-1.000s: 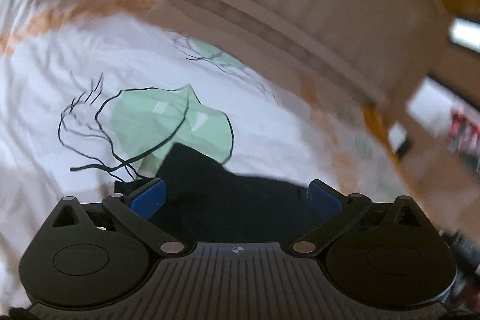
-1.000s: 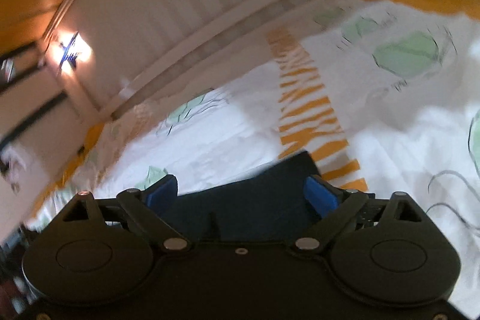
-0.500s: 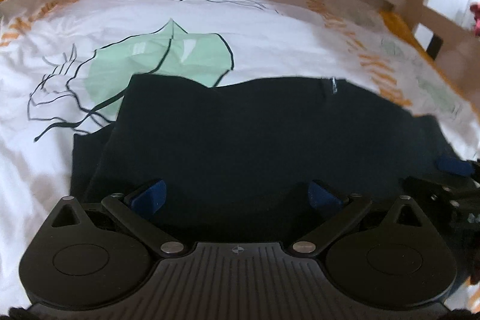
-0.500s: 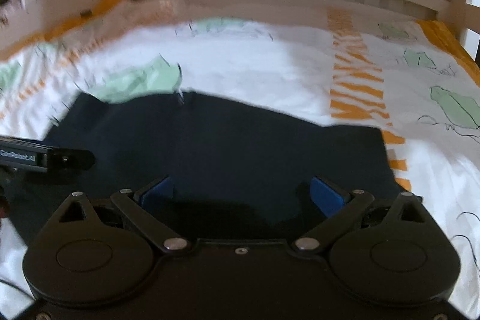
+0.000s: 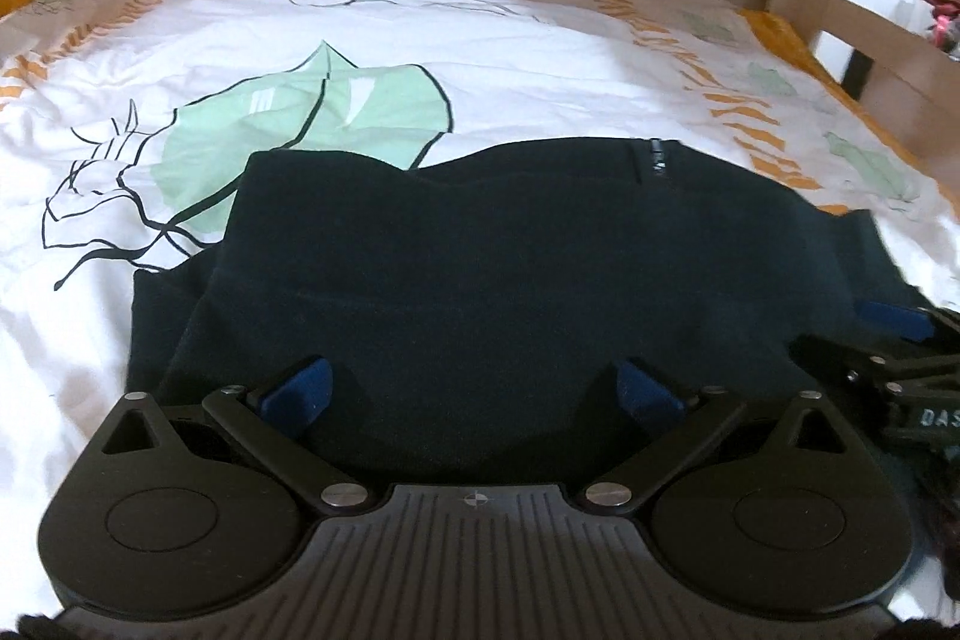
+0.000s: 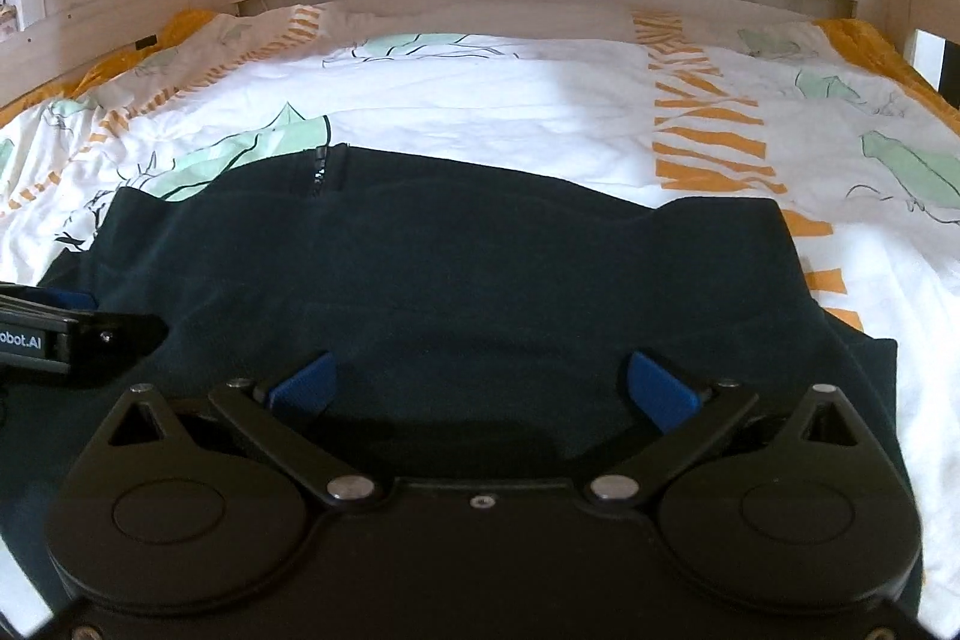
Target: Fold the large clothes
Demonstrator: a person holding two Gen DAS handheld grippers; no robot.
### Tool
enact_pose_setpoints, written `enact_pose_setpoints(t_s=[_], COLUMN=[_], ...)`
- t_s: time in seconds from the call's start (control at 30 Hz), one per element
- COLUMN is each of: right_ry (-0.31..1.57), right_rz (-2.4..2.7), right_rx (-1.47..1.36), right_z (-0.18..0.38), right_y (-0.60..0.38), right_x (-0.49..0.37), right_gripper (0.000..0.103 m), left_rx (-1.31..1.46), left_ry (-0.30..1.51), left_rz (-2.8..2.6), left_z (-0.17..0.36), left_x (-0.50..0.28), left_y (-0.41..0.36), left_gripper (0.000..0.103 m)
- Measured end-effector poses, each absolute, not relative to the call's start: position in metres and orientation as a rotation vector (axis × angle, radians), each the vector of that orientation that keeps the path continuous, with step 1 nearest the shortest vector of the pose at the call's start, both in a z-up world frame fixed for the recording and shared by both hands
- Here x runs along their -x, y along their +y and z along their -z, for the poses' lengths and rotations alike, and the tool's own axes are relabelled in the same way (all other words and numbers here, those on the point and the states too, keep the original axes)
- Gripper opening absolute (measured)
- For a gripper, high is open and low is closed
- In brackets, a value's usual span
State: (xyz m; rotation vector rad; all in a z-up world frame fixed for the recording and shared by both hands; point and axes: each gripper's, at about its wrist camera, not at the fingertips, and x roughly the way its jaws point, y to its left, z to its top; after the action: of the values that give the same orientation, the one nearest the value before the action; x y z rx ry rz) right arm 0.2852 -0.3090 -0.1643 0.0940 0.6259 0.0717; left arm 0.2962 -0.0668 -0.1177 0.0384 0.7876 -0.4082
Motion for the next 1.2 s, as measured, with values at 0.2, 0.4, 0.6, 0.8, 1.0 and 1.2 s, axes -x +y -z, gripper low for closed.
enact_pose_setpoints(t_s=[0.2, 0.4, 0.6, 0.8, 1.0, 1.2], right_ry=[0.640, 0.633, 0.697, 0.741, 0.737, 0.697], right_rz=[-0.124, -0.067, -0.008, -0.179, -0.259, -0.296], right_rx=[-0.076, -0.249, -0.333, -0.459, -0.545, -0.666], right_z=[0.148, 0.132, 0.140, 0.158, 0.171, 0.180], right_y=[-0.324, -0.378, -0.423, -0.429, -0.425, -0.441], right_x=[-0.251, -0.207, -0.192, -0.201, -0.220, -0.232], right_gripper=[0.102, 0.102, 0.102, 0.103, 0.103, 0.103], left_rx=[-0.039, 0.093, 0.180, 0.267, 0.296, 0.323], left_ry=[0.734, 0.784, 0.889, 0.955, 0.964, 0.951], left_rz=[0.424, 0.390, 0.385, 0.444, 0.481, 0.485], left_z=[0.093, 0.085, 0.103, 0.121, 0.127, 0.130], left_x=[-0.265, -0.262, -0.269, -0.281, -0.302, -0.319], left_y=[-0.030, 0.021, 0.035, 0.028, 0.016, 0.011], left_gripper=[0.103, 0.103, 0.103, 0.103, 0.103, 0.102])
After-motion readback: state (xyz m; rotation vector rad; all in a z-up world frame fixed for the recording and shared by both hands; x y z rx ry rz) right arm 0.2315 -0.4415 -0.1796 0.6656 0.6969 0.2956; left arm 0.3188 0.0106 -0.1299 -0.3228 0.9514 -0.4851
